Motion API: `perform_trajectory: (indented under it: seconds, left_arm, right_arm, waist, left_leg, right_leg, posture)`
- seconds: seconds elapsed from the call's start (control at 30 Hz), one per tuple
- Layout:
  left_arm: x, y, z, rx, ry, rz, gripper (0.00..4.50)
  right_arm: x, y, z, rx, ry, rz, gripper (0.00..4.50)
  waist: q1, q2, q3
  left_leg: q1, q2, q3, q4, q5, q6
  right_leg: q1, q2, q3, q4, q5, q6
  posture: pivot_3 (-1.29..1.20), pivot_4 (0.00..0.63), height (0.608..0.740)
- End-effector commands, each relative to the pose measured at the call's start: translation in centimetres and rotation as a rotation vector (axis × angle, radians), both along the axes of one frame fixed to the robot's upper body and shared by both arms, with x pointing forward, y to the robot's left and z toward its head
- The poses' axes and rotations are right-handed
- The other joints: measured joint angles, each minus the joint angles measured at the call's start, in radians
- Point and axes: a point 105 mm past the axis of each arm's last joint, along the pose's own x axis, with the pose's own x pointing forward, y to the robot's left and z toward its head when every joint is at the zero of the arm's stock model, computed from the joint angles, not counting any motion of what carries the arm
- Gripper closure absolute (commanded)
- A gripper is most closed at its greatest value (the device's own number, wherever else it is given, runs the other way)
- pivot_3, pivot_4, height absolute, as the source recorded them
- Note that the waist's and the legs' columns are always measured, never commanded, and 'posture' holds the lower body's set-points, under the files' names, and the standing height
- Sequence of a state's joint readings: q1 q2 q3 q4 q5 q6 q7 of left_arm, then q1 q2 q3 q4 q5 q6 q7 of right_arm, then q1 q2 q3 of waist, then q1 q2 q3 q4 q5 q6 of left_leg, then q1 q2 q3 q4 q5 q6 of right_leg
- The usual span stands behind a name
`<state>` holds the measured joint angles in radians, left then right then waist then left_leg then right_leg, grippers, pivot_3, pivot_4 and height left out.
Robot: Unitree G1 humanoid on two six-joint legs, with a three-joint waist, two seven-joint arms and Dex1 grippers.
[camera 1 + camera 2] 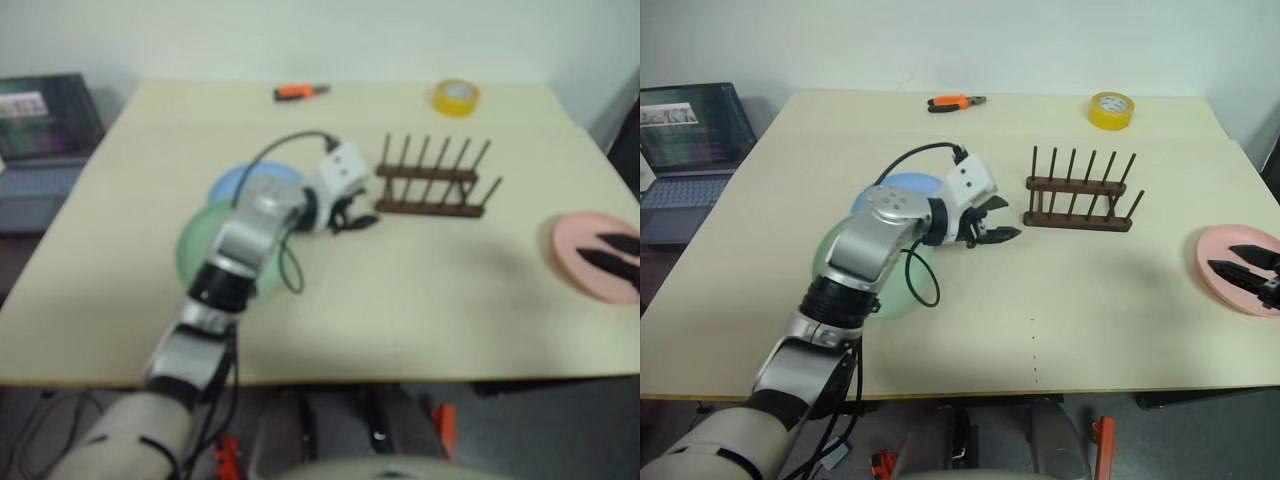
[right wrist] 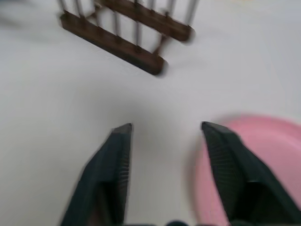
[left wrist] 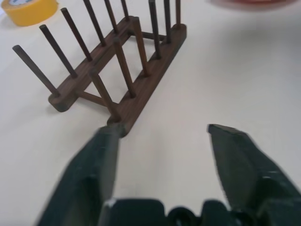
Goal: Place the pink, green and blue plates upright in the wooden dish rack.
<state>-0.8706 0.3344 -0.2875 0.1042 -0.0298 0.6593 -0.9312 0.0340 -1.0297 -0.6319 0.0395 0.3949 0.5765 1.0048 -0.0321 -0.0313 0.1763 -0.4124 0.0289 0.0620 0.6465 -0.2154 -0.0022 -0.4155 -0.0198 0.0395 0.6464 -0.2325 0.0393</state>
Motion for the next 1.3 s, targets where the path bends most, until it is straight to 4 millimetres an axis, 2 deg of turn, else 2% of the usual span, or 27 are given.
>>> perform_trajectory:
  seconds: [0.03, 0.1, 0.37, 0.53, 0.77, 0.87, 0.97, 1.23, 1.3]
  left_arm:
    - [-0.7, -0.6, 2.1, -0.031, -0.058, -0.054, 0.04]
    - [-0.8, -0.7, 2.0, -0.027, -0.059, -0.056, 0.0]
    - [-2.2, -0.7, 2.2, -0.049, -0.056, -0.134, 0.0]
    - [-2.1, -0.2, 2.1, -0.043, -0.062, -0.113, 0.0]
    - [-2.4, 0.3, 2.0, -0.044, -0.056, -0.087, 0.0]
    - [-2.4, 0.5, 1.9, -0.04, -0.054, -0.072, 0.0]
    - [-2.3, 0.8, 1.9, -0.038, -0.055, -0.058, 0.0]
    - [-1.9, 1.7, 2.3, -0.042, -0.073, -0.037, 0.0]
    - [-1.8, 2.0, 2.7, -0.054, -0.086, -0.037, 0.0]
  right_arm:
    - [0.4, -2.3, 0.2, -0.113, 0.016, -0.077, 0.84]
    - [0.7, -2.8, -1.0, -0.154, 0.059, -0.084, 0.04]
    - [2.3, -3.5, -4.4, -0.269, 0.175, -0.028, 0.04]
    - [3.3, -3.9, -6.1, -0.305, 0.243, -0.01, 0.04]
    - [3.4, -4.2, -8.0, -0.298, 0.321, -0.013, 0.04]
    - [3.5, -4.3, -8.4, -0.279, 0.333, -0.024, 0.65]
    - [3.6, -4.4, -8.4, -0.274, 0.327, -0.024, 1.57]
    - [3.6, -4.4, -6.8, -0.246, 0.267, -0.027, 4.39]
    - [3.6, -4.3, -5.6, -0.232, 0.222, -0.024, 4.45]
  waist:
    - [0.0, 0.0, 0.0]
    - [0.0, 0.0, 0.0]
    - [-0.003, 0.0, 0.0]
    - [-0.001, 0.001, 0.0]
    - [-0.001, 0.0, 0.0]
    - [-0.001, 0.0, 0.0]
    - [0.0, 0.0, 0.0]
    - [-0.002, 0.0, 0.0]
    - [-0.001, 0.0, 0.0]
  left_leg:
    - [0.0, 0.0, 0.0, 0.0, 0.0, 0.0]
    - [0.0, 0.0, 0.0, 0.0, 0.0, 0.0]
    - [0.0, -0.001, 0.001, 0.0, 0.0, 0.0]
    - [0.001, -0.001, 0.001, 0.0, 0.0, 0.0]
    - [0.001, -0.001, 0.001, 0.0, 0.0, 0.0]
    - [0.003, -0.001, 0.001, 0.0, 0.0, 0.0]
    - [0.007, -0.001, 0.001, 0.0, 0.0, 0.0]
    - [0.011, 0.0, 0.002, -0.001, 0.0, 0.0]
    - [0.011, 0.0, 0.002, -0.001, 0.0, 0.0]
  right_leg:
    - [0.0, 0.0, 0.0, 0.0, 0.0, 0.0]
    - [0.0, 0.0, 0.0, 0.0, 0.0, 0.0]
    - [-0.001, 0.001, 0.001, 0.0, 0.0, 0.0]
    - [0.0, 0.001, 0.001, 0.0, 0.0, 0.0]
    - [0.0, 0.001, 0.001, 0.0, 0.0, 0.0]
    - [0.002, 0.001, 0.001, 0.0, 0.0, 0.0]
    - [0.007, 0.001, 0.001, 0.0, 0.0, 0.0]
    - [0.009, 0.0, 0.002, 0.0, 0.0, 0.0]
    - [0.009, 0.0, 0.002, 0.0, 0.0, 0.0]
  posture:
    - [0.0, 0.15, 0.74]
    - [0.0, 0.15, 0.74]
    - [0.0, 0.15, 0.74]
    - [0.0, 0.15, 0.74]
    - [0.0, 0.15, 0.74]
    - [0.0, 0.15, 0.74]
    - [0.0, 0.15, 0.74]
    - [0.0, 0.15, 0.74]
    - [0.0, 0.15, 0.74]
